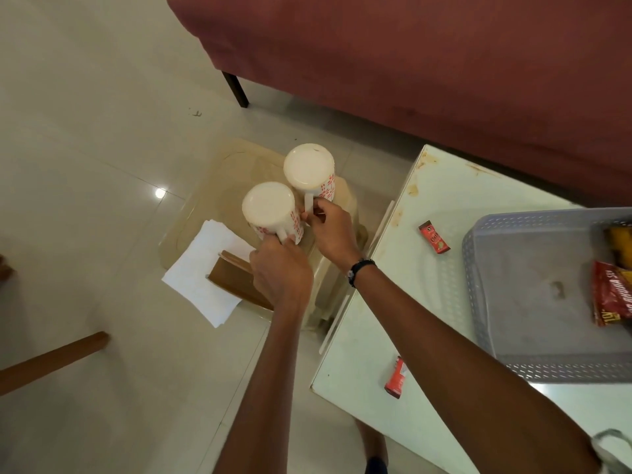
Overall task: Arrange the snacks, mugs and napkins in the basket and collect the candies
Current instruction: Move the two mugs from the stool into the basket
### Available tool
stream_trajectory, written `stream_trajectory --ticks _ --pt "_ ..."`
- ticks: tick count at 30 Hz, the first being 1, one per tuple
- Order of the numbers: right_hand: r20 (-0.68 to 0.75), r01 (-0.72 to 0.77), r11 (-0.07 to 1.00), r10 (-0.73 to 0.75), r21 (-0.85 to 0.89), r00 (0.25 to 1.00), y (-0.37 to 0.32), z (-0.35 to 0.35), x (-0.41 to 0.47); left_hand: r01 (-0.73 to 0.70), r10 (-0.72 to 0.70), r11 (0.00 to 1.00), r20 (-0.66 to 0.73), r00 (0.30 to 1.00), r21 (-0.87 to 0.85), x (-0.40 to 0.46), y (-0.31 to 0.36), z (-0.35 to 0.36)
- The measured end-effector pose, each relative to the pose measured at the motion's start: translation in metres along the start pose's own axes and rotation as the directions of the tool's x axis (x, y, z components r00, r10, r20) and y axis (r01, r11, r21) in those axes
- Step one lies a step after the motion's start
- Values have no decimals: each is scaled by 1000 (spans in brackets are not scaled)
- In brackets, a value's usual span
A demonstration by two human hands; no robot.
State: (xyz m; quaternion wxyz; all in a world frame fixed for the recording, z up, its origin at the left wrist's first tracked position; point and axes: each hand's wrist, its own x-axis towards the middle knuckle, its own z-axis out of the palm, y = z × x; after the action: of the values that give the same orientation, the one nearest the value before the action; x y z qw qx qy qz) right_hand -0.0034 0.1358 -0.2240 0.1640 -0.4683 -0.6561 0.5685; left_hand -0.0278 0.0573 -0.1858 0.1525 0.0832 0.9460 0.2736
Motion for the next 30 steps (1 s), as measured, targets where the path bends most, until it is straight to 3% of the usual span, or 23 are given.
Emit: stream_trajectory --ticks 4,6,10,14,18,25,30 --pt "2 28 1000 -28 -15 1000 -2 -9 -6 93 -75 962 81 994 -255 15 9 -5" --pt "-11 35 999 -36 -9 999 -1 -16 -12 88 -57 949 110 992 -303 17 9 -8" --pt "-87 42 999 -40 21 995 -2 -41 -30 -21 63 951 126 990 -309 -5 14 -9" --pt "-199 39 997 -25 69 980 3 -82 -58 -218 248 947 105 963 -237 -39 28 -3" --pt "-354 15 990 36 141 935 17 -132 -96 -390 434 890 180 883 -236 -82 48 13" --pt "-577 -8 970 151 242 802 61 -219 -151 -486 579 815 388 717 -316 -163 91 60" --pt "-633 -115 946 289 302 718 99 -256 -176 -575 652 753 481 586 -320 -194 112 107"
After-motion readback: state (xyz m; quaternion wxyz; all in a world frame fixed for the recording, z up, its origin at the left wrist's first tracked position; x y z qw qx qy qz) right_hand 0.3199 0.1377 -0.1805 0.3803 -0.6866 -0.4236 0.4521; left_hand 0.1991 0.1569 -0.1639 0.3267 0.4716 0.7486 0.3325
